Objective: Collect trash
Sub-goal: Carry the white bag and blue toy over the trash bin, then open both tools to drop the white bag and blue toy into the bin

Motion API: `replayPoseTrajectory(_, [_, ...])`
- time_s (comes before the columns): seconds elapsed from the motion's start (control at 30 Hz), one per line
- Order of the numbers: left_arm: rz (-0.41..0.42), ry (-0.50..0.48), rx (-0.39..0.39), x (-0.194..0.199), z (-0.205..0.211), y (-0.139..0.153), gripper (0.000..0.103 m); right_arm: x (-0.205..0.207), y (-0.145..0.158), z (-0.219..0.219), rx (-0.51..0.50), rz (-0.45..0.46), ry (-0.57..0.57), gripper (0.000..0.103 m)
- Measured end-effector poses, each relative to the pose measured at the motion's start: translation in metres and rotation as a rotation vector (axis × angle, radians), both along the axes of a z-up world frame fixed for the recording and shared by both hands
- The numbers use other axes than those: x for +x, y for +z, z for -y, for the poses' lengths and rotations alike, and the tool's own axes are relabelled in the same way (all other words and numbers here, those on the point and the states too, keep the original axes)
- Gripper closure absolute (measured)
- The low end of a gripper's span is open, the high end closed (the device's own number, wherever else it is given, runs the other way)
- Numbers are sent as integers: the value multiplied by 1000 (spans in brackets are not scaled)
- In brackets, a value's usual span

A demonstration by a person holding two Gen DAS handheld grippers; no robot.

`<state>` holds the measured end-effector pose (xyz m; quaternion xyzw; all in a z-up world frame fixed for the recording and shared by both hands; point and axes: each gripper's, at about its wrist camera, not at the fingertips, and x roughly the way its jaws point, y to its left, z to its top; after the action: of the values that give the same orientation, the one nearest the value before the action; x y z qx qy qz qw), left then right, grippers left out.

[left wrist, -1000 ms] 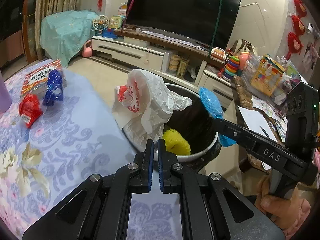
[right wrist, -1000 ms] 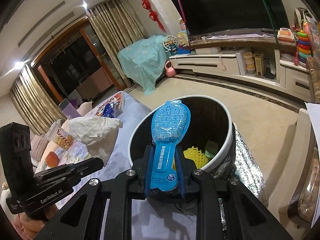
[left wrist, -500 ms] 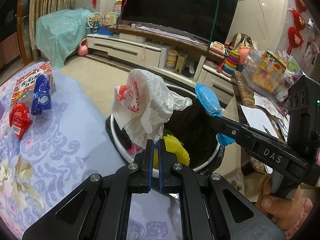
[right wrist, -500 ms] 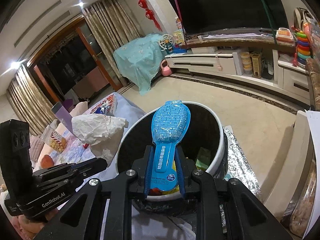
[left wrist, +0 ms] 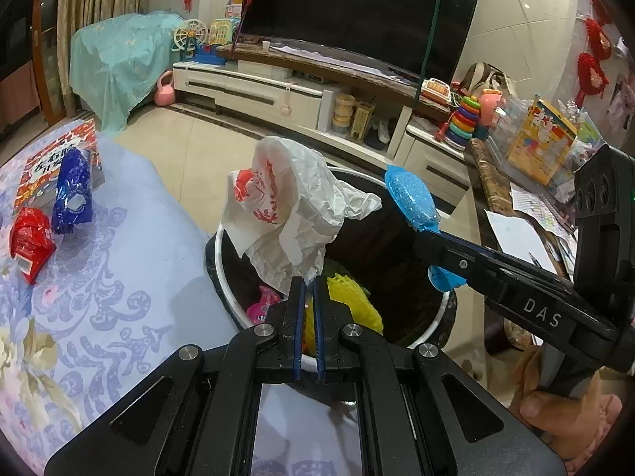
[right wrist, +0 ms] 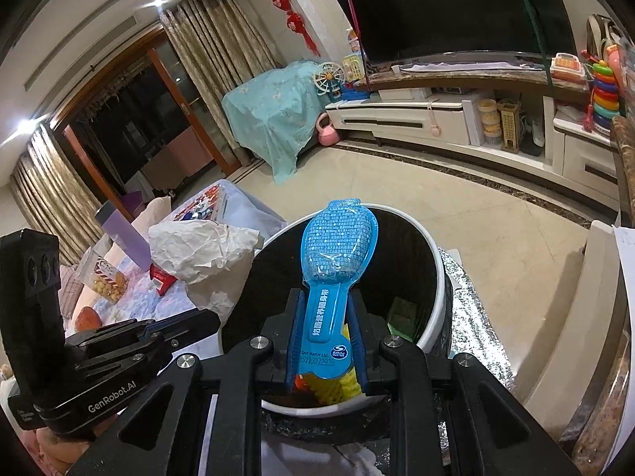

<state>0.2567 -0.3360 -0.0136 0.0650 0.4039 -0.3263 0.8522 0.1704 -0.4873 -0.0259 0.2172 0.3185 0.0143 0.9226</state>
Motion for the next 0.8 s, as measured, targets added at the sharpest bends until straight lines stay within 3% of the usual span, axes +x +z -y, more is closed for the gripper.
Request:
replayPoseTrajectory(0.5, [-22,20,12,11,3,-7,96,13,-3,1,15,-28,-3,76])
replayPoseTrajectory(0.57, [-26,27,0,11,-1,-7,80,11,-4,3,28,-29,-11,71])
replayPoseTrajectory(0.63, [-15,41,-8,8,-7,-5,70,9,-3,5,31,-25,-23,52])
replayPoseTrajectory(0.8, [-18,71,-43,3,-25,-4,60,3,2,5,45,-4,-38,29])
